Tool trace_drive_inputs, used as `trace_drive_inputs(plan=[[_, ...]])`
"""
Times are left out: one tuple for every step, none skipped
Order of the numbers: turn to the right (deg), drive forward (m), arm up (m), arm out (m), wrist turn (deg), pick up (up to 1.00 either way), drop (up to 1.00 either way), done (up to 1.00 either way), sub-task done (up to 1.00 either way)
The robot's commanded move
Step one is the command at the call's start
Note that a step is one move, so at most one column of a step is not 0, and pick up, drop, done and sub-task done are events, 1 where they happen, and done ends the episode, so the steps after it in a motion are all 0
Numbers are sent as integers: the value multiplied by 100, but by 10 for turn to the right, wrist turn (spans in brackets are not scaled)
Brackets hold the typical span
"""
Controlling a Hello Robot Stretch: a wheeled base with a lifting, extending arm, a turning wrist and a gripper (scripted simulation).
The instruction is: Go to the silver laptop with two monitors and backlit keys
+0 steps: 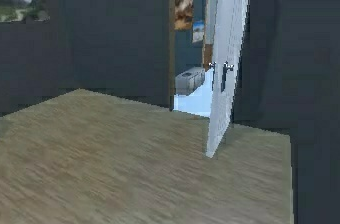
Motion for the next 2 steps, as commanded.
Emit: trace_drive_inputs(plan=[[0, 100, 0, 0, 0, 0, 0, 0, 0], [0, 90, 0, 0, 0, 0, 0, 0, 0]])
